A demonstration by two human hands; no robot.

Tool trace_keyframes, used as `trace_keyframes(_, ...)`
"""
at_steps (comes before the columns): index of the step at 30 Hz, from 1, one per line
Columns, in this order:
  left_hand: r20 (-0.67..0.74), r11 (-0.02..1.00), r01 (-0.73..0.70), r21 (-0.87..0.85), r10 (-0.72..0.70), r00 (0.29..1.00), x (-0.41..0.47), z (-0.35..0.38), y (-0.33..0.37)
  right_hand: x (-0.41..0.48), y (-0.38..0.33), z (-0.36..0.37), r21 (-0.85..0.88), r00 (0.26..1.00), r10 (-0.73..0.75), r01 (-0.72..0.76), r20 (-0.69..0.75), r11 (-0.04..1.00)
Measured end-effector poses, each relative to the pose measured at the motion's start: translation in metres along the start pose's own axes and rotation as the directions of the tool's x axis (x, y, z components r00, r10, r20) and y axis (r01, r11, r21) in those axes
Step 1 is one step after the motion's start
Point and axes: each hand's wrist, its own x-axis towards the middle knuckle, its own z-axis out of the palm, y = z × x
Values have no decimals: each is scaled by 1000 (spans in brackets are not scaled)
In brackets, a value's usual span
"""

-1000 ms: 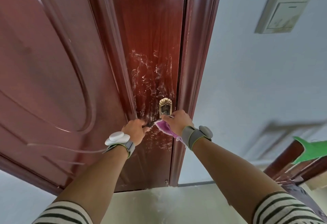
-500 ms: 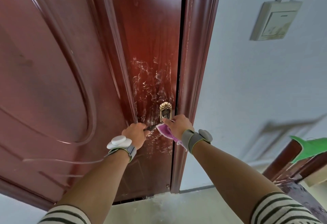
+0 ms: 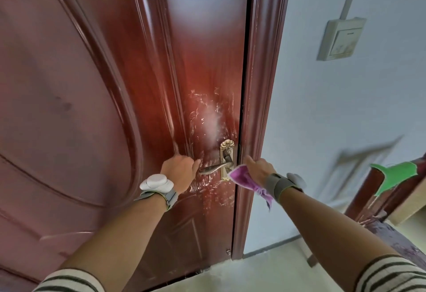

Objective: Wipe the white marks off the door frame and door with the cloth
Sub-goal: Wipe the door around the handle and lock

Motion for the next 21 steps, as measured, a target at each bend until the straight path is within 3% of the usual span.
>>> trace_keyframes(4, -55, 995, -95, 36, 97, 994, 4, -22, -13, -8, -12, -14, 45, 999, 9, -7, -48, 999)
trace_keyframes(8, -172, 962, -271, 27, 272, 947, 11, -38, -31, -25, -42, -33, 143, 962, -141, 178, -236, 974)
trace_keyframes(11, -298, 913, -366, 183, 406, 864, 24, -48, -47, -42, -69, -49, 225, 865, -258, 380, -430, 897)
trace_keyframes(14, -407, 867, -387, 313, 490, 771, 33, -65, -58, -55, -101, -69, 136, 711, -328, 511, -622, 849)
trace_keyframes(18, -450, 843, -379, 382, 527, 720, 37, -73, -68, -68, -149, -97, 47, 543, -414, 645, -730, 763)
trace_keyframes(21, -468, 827, -385, 409, 553, 690, 39, -75, -79, -47, -169, -96, 1, 485, -452, 683, -749, 730)
